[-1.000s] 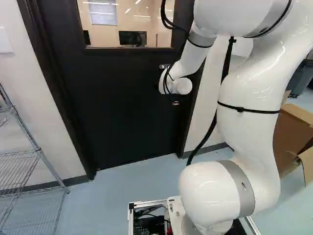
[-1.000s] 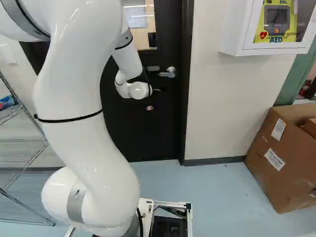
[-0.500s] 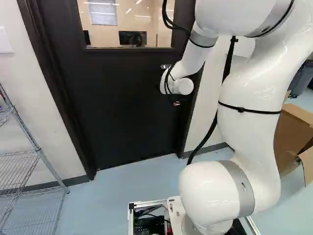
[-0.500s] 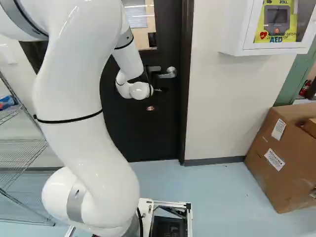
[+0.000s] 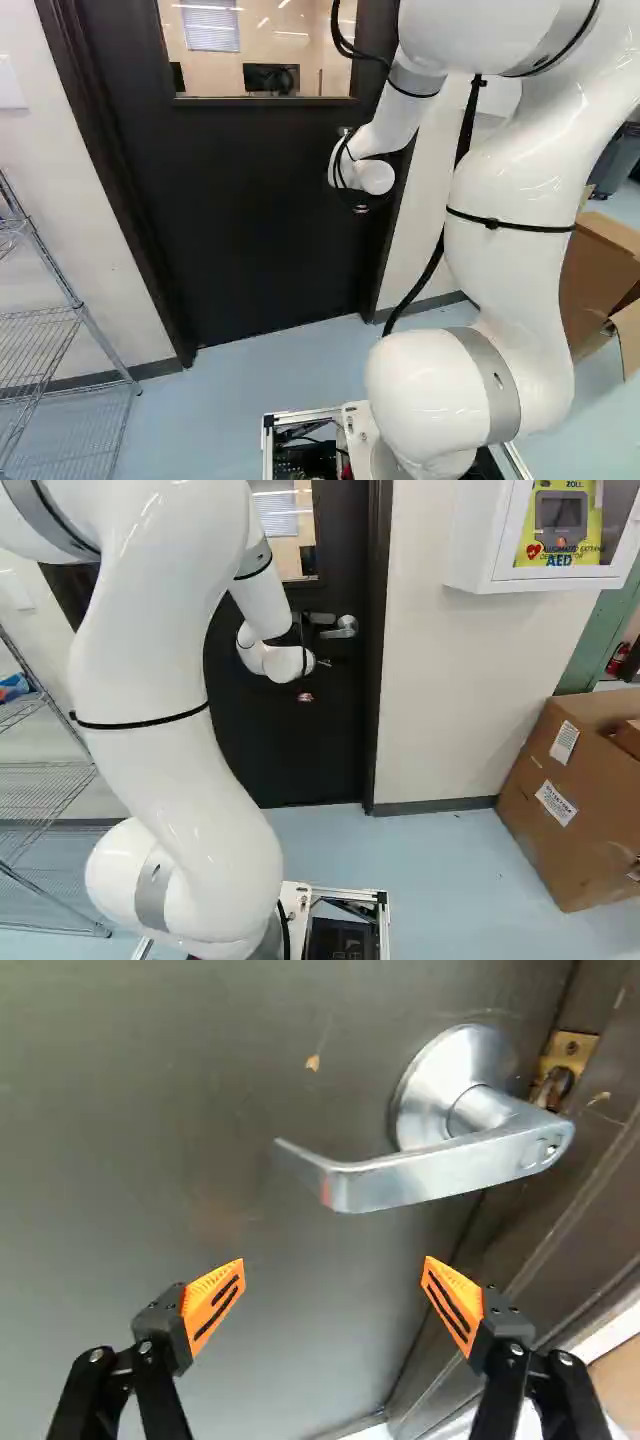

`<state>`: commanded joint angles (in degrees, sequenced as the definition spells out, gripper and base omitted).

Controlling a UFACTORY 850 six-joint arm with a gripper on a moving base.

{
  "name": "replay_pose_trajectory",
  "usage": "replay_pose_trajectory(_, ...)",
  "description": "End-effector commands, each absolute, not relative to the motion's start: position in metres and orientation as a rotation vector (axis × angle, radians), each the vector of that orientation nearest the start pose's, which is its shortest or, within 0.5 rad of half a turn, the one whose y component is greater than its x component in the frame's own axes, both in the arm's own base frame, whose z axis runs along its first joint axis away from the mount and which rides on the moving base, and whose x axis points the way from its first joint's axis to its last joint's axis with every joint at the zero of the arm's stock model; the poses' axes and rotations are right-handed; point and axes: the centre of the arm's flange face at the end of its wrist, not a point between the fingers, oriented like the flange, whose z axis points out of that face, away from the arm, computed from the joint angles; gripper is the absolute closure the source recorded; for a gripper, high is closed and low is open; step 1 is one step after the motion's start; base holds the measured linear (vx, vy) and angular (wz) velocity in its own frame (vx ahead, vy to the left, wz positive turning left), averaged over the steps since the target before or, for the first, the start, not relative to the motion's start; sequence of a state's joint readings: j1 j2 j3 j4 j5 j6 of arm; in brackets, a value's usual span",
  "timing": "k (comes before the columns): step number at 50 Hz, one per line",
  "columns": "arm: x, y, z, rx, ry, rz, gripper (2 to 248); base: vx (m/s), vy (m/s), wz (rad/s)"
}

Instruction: Open the door and move inside

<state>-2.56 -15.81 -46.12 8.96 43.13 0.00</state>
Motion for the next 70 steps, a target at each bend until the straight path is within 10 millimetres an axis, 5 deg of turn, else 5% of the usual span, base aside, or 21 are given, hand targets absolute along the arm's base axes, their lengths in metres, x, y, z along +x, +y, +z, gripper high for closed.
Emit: replay_pose_trajectory(70, 0.670, -0.046, 0.406, -2.439, 0.403, -2.016, 3, 0.000, 0.000, 0.000)
